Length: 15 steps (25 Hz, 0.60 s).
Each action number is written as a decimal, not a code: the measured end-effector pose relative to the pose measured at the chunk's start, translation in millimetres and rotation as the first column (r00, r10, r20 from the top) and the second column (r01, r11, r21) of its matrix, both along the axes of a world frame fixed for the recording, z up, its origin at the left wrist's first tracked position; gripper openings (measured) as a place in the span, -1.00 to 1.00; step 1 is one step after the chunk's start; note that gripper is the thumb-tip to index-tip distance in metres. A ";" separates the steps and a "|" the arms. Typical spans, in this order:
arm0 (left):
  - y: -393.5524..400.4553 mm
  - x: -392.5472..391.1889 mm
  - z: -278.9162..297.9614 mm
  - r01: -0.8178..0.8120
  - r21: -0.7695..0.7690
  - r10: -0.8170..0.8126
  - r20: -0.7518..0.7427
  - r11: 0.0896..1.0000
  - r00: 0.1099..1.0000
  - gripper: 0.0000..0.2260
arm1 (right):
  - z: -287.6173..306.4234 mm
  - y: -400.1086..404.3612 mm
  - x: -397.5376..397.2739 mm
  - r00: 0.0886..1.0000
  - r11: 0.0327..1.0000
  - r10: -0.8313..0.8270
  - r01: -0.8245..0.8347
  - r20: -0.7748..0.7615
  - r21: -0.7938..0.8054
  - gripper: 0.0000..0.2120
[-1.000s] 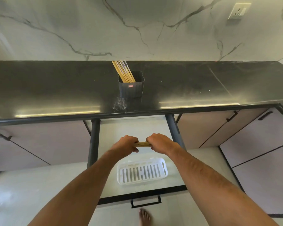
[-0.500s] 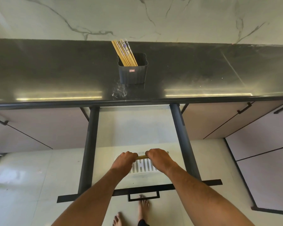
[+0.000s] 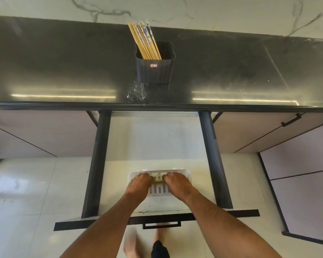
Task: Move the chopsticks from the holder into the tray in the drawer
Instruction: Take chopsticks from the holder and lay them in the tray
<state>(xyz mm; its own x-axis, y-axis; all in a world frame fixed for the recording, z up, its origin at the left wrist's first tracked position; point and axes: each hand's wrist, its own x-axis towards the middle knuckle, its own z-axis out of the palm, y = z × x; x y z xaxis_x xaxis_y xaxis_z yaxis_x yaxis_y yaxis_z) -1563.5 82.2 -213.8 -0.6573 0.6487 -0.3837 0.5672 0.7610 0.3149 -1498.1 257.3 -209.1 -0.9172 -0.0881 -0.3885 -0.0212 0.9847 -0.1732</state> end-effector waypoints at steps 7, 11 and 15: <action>-4.9 -2.6 -9.8 -0.039 0.027 0.040 -0.056 0.999 0.998 -0.75 | -3.8 3.9 1.0 0.997 1.000 -0.021 0.019 -0.071 -0.022 -0.75; -5.4 -2.7 -4.3 -0.051 0.019 0.052 -0.080 0.999 0.995 -0.77 | -1.8 4.5 3.1 0.996 1.000 -0.031 0.031 -0.082 -0.004 -0.76; -6.7 -3.7 -1.8 -0.058 0.001 0.058 -0.029 0.998 0.998 -0.86 | -1.4 3.4 5.2 0.998 0.999 -0.037 0.038 -0.053 0.027 -0.77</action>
<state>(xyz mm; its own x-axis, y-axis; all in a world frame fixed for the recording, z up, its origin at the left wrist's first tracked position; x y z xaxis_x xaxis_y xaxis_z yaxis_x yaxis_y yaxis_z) -1567.1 75.4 -215.6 -0.7046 0.6093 -0.3637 0.5311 0.7927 0.2991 -1492.9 260.7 -210.5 -0.9389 -0.0432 -0.3414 0.0073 0.9894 -0.1454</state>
